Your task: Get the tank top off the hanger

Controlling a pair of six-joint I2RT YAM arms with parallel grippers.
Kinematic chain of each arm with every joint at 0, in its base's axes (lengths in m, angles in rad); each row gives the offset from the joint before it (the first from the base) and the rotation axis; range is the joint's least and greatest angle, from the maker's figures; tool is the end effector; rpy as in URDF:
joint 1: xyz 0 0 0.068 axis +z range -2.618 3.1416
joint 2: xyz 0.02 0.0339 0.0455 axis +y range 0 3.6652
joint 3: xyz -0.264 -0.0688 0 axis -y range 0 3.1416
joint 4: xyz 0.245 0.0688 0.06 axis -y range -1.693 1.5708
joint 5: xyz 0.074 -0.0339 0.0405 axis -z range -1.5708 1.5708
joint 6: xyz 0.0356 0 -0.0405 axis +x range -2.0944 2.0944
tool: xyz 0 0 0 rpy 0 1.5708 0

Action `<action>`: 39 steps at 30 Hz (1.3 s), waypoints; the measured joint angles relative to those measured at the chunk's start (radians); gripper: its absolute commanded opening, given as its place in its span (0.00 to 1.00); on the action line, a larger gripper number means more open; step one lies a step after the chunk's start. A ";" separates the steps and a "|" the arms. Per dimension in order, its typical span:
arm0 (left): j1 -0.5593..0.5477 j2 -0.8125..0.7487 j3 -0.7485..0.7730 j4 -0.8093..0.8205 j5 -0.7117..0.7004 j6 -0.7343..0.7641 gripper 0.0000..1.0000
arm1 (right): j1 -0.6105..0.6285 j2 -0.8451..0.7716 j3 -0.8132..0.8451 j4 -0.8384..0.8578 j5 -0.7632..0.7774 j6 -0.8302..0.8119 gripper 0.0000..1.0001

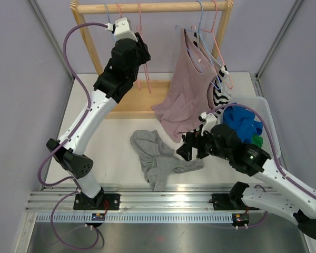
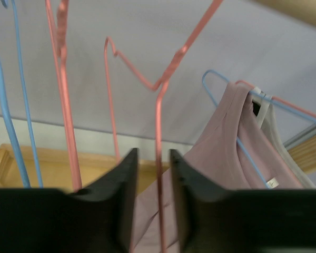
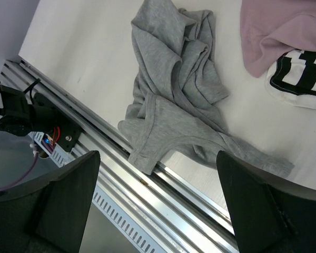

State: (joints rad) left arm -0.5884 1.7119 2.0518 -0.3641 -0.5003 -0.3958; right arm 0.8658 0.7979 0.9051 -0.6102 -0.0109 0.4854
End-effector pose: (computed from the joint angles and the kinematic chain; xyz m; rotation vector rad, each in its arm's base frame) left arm 0.3200 -0.1930 0.5106 -0.2367 1.5866 -0.3673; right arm 0.1091 0.1289 0.3355 -0.4197 2.1429 0.8165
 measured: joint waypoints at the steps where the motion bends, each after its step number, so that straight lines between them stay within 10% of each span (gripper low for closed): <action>1: 0.000 -0.011 -0.029 0.001 0.004 -0.005 0.50 | 0.000 0.021 0.000 0.007 0.000 -0.008 1.00; 8: -0.001 -0.037 -0.066 -0.006 0.057 -0.028 0.99 | 0.006 0.189 0.029 0.031 0.066 -0.068 1.00; 23: -0.002 -0.386 -0.231 -0.101 0.510 0.080 0.99 | 0.221 0.553 0.039 0.145 0.257 -0.094 0.99; 35: -0.013 -0.671 -0.651 -0.156 0.702 0.095 0.99 | 0.307 0.834 0.039 0.291 0.255 -0.043 0.98; 39: -0.029 -0.840 -0.780 -0.196 0.658 0.064 0.99 | 0.311 0.918 0.052 0.355 0.283 -0.041 0.63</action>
State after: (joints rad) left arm -0.6170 0.8715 1.2716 -0.5598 0.1581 -0.3317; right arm 1.1763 1.7157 0.9573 -0.2550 0.2718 0.4446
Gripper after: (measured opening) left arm 0.988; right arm 0.811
